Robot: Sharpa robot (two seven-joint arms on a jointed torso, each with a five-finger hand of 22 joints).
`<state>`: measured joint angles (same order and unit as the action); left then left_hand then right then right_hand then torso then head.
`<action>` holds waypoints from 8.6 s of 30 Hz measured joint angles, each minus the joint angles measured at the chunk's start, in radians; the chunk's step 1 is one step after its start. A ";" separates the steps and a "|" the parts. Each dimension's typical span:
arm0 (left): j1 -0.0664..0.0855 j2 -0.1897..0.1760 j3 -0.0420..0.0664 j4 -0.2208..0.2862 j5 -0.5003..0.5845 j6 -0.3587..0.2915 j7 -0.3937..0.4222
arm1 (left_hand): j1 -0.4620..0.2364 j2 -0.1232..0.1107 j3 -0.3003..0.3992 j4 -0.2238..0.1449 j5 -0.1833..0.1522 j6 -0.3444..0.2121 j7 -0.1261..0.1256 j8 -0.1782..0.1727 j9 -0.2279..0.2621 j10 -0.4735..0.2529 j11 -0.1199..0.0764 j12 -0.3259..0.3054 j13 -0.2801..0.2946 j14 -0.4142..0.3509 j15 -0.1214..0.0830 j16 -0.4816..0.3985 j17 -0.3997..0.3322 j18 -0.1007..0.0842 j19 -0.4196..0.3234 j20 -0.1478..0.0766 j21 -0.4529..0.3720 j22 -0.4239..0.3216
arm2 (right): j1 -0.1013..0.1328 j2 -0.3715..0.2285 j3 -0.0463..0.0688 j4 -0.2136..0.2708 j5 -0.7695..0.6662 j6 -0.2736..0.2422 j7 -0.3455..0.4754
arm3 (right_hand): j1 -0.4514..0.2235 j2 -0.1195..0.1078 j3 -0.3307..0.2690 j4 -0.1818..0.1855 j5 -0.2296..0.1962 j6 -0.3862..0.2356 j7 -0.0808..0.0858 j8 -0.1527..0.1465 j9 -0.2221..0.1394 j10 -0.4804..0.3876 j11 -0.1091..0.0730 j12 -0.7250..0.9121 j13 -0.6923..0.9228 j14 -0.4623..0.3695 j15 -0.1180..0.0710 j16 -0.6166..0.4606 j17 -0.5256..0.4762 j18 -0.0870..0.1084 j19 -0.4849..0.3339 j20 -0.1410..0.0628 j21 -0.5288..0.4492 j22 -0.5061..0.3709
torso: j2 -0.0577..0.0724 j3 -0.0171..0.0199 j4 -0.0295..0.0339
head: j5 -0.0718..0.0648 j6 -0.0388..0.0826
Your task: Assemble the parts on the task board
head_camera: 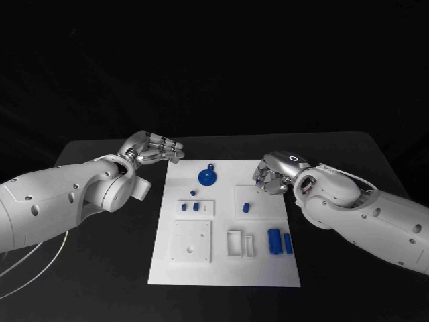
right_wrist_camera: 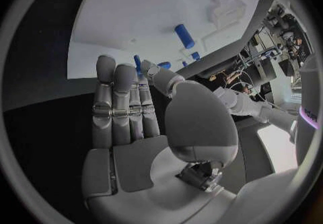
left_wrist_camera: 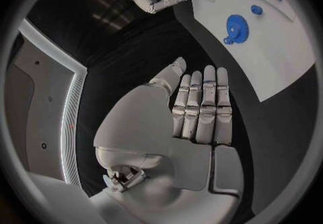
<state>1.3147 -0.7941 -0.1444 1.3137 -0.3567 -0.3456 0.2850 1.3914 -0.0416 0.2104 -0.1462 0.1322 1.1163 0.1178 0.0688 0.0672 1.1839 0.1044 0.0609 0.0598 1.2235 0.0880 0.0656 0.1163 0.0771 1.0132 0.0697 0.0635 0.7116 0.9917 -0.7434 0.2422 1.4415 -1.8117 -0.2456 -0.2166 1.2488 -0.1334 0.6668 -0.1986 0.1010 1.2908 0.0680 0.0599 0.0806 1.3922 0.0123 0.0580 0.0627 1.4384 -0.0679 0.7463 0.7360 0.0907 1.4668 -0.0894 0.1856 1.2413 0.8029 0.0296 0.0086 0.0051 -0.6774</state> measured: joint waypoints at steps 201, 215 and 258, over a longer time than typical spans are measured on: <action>0.000 0.083 -0.002 -0.068 0.068 -0.015 0.006 | 0.002 0.009 -0.008 0.008 0.004 -0.004 0.004 0.000 0.000 -0.007 0.007 0.000 0.000 -0.012 0.005 0.000 -0.004 0.000 0.003 0.004 0.000 -0.023 | -0.063 -0.026 -0.019 0.136 -0.007 0.150 -0.010 | 0.016 -0.068 -0.090 0.087 -0.047 -0.204 0.025 0.006 -0.017 -0.191 0.052 -0.001 -0.004 -0.019 0.043 0.020 -0.034 0.048 -0.002 0.045 -0.035 -0.049 | -0.014 -0.0114 -0.0023 | 0.114 -0.036; 0.000 0.083 -0.002 -0.069 0.068 -0.014 0.006 | 0.002 0.009 -0.008 0.008 0.004 -0.004 0.004 0.000 0.000 -0.007 0.007 0.000 0.000 -0.012 0.005 0.000 -0.004 0.000 0.003 0.004 0.000 -0.023 | -0.063 -0.003 -0.036 0.117 -0.026 0.126 -0.014 | 0.016 -0.041 -0.022 0.077 -0.047 -0.150 0.032 0.006 -0.017 -0.136 0.039 -0.001 -0.004 -0.006 0.030 0.026 -0.025 0.040 0.002 0.034 -0.016 -0.027 | -0.014 -0.0113 -0.0022 | 0.116 -0.039; 0.000 0.083 -0.001 -0.084 0.068 -0.011 0.006 | 0.002 0.009 -0.008 0.008 0.004 -0.004 0.004 0.000 0.000 -0.007 0.007 0.000 0.000 -0.012 0.005 0.000 -0.003 0.000 0.003 0.004 0.000 -0.023 | -0.066 -0.004 -0.001 0.162 0.007 -0.060 -0.020 | 0.008 0.008 0.013 0.015 -0.054 -0.024 0.017 0.001 -0.015 -0.003 0.000 -0.002 -0.001 0.017 0.004 0.026 -0.006 -0.001 -0.002 0.002 0.033 0.008 | -0.016 -0.0108 -0.0035 | 0.134 -0.044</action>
<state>1.3145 -0.7108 -0.1457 1.2299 -0.2886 -0.3566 0.2914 1.3933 -0.0328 0.2020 -0.1378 0.1360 1.1128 0.1214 0.0688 0.0670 1.1774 0.1109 0.0609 0.0599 1.2112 0.0930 0.0656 0.1129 0.0772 1.0167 0.0732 0.0635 0.6886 0.9258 -0.7475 0.2409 1.6038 -1.8048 -0.3059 -0.2361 1.2569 -0.1252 0.6802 -0.1837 0.0466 1.2672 0.0852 0.0611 0.0653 1.3887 0.0123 0.0560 0.0617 1.4553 -0.0640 0.7725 0.7299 0.0899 1.4651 -0.0877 0.2188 1.2490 0.7874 0.0188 0.0052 0.1387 -0.7214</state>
